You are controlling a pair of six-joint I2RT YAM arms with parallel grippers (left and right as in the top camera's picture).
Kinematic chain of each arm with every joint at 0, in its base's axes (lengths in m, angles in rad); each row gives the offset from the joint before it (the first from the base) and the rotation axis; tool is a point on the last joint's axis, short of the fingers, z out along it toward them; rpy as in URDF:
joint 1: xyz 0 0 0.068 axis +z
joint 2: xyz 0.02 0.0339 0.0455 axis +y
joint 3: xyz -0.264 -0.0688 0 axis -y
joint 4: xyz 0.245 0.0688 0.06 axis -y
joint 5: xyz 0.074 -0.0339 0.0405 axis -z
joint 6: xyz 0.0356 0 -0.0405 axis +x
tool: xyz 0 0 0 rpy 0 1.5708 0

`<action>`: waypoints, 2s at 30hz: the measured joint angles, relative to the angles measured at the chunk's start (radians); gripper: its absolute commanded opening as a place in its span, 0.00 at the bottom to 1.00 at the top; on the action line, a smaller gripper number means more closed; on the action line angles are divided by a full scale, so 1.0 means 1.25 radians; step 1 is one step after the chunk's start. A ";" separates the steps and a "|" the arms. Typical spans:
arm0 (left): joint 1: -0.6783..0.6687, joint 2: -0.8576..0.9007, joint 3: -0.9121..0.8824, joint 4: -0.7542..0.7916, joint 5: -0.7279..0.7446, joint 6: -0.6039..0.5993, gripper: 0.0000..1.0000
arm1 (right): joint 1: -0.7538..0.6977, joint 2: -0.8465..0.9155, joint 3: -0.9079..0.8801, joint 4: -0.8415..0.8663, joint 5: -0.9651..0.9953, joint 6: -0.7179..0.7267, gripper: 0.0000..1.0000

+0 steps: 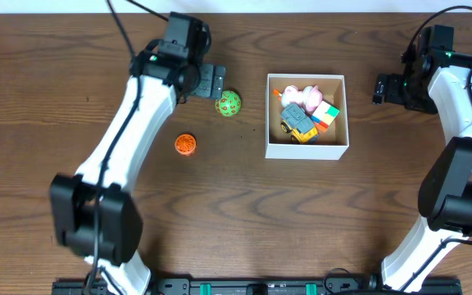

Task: Pack container
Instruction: 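Reach the left gripper forward toward the green numbered ball, then lower the left gripper over the green ball and close on it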

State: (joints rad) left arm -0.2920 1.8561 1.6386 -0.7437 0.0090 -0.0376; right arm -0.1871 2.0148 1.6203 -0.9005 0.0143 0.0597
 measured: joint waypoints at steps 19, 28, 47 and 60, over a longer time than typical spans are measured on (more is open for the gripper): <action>-0.102 0.168 0.014 0.078 -0.007 0.033 0.98 | 0.000 0.000 0.000 0.000 0.000 0.000 0.99; -0.096 0.168 0.014 0.078 -0.007 0.033 0.98 | 0.000 0.000 0.000 0.000 0.000 0.000 0.99; -0.096 0.192 0.012 0.069 -0.007 0.034 0.98 | 0.000 0.000 0.000 0.000 0.000 0.000 0.99; -0.096 0.252 0.004 0.094 -0.008 0.038 0.98 | 0.000 0.000 0.000 0.000 0.000 0.000 0.99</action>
State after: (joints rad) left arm -0.4114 2.1715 1.6440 -0.6262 -0.0006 0.0101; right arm -0.1871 2.0151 1.6203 -0.9005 0.0143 0.0597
